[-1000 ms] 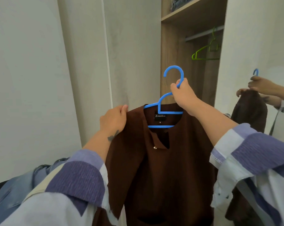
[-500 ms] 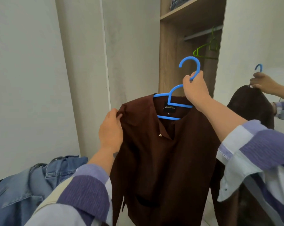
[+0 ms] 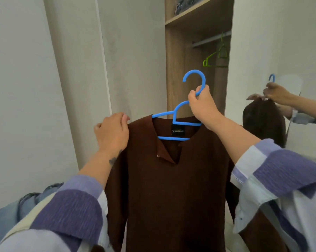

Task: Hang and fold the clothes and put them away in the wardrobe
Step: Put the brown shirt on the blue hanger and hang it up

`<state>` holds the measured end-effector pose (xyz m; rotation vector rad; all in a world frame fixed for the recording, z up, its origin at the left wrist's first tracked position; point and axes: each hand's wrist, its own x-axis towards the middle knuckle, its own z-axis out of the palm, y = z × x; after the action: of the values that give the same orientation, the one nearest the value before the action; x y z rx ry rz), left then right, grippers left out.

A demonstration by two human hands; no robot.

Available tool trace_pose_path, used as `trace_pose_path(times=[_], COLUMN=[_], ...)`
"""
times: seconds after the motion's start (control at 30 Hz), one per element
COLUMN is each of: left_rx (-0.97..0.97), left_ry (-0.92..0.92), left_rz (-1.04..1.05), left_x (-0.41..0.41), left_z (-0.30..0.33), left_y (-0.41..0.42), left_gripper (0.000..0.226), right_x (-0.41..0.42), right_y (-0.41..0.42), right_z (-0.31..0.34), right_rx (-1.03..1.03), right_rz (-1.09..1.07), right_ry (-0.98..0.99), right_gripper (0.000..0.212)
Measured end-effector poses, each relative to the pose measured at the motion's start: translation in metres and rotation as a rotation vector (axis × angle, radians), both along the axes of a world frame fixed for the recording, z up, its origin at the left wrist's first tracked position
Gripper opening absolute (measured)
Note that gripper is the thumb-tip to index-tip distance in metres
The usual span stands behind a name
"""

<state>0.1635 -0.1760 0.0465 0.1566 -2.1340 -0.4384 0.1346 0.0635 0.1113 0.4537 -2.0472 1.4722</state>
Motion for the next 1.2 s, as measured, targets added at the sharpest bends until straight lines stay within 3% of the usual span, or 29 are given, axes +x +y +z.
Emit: trace_pose_path(times=[0.1, 0.27, 0.33, 0.4, 0.5, 0.63, 0.8, 0.97, 1.2], left_rx=[-0.164, -0.082, -0.056, -0.023, 0.001, -0.025, -0.15, -0.078, 0.025], left_ry=[-0.037, -0.037, -0.009, 0.004, 0.005, 0.033, 0.075, 0.119, 0.044], left_rz=[-0.146, -0.152, -0.121, -0.098, -0.072, -0.048, -0.07, -0.152, -0.238], left_x=[0.002, -0.021, -0.029, -0.037, -0.055, -0.081, -0.106, -0.133, -0.187], left_z=[-0.004, -0.005, 0.0, 0.007, 0.015, 0.023, 0.025, 0.029, 0.035], left_y=[0.035, 0.063, 0.067, 0.069, 0.068, 0.085, 0.126, 0.127, 0.118], left_gripper=[0.03, 0.031, 0.03, 0.026, 0.027, 0.03, 0.03, 0.03, 0.031], right_x=[-0.004, -0.011, -0.015, -0.023, -0.037, -0.051, -0.066, -0.067, -0.073], right_y=[-0.002, 0.016, 0.036, 0.065, 0.108, 0.131, 0.143, 0.155, 0.176], right_z=[-0.005, -0.001, -0.004, -0.018, -0.043, -0.05, -0.049, -0.04, -0.022], right_rx=[0.028, 0.042, 0.183, 0.454, 0.689, 0.603, 0.671, 0.751, 0.712], right_rz=[0.001, 0.067, 0.037, -0.113, -0.22, -0.224, -0.272, -0.234, -0.258], right_ry=[-0.019, -0.014, -0.03, -0.064, -0.046, 0.061, 0.167, 0.246, 0.02], right_gripper=[0.006, 0.011, 0.023, 0.034, 0.028, 0.025, 0.03, 0.035, 0.039])
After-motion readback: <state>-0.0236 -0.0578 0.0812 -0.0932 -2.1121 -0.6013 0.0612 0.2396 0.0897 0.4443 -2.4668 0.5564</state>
